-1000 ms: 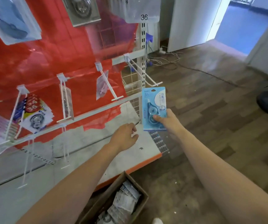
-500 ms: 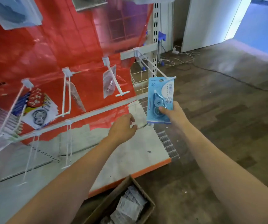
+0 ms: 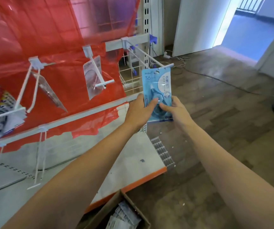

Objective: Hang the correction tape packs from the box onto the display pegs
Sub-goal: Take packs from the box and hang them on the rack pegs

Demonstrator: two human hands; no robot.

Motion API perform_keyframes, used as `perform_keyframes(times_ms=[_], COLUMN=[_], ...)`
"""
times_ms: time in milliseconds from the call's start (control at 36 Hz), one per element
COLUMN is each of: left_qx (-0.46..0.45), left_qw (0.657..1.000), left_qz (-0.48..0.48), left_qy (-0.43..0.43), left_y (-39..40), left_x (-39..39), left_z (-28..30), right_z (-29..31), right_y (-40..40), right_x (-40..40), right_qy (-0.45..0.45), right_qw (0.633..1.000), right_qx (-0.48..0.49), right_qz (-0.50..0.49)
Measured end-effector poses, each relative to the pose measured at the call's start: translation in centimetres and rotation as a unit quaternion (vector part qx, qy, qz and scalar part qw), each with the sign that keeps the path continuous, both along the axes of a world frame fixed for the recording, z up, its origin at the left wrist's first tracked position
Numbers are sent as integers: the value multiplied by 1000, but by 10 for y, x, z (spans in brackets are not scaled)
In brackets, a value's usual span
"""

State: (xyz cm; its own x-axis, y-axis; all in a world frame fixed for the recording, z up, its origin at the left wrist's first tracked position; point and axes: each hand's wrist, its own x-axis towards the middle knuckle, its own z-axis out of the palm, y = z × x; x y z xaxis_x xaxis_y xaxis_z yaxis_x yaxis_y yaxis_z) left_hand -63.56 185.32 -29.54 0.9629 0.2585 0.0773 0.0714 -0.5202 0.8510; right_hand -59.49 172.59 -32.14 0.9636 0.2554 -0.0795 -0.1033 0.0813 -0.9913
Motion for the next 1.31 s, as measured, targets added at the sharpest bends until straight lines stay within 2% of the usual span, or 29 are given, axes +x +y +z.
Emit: perform_keyframes(times_ms=[194, 250, 333, 667, 750, 917, 1111, 1194, 1306], left_qx=[-50, -32, -1, 162, 174, 213, 300, 320, 375], left_qw=[997, 997, 994, 969, 965, 954, 939, 937, 917], left_qz=[57, 68, 98, 187, 198, 199, 105, 43, -53], left_qy=[-25, -27, -36, -23, -9, 71, 130, 136, 125], left_y=[11, 18, 31, 83, 92, 97, 84, 83, 86], left_x=[30, 44, 69, 152, 164, 160, 110, 87, 53], left_z=[-26, -29, -33, -42, -38, -49, -86, -100, -120], right_z=[-12, -17, -27, -99, -108, -113, -109, -111, -121], right_y=[24, 31, 38, 36, 31, 21, 9, 9, 17], right_x=[26, 36, 50, 63, 59, 44, 12, -6, -37], right_qy=[-19, -64, -146, -259, -262, -233, -187, -161, -134], right_qw=[995, 981, 935, 846, 825, 819, 816, 816, 817], right_qx=[-95, -182, -322, -463, -495, -515, -536, -546, -555], right_qz=[15, 14, 9, 49, 73, 101, 110, 101, 78])
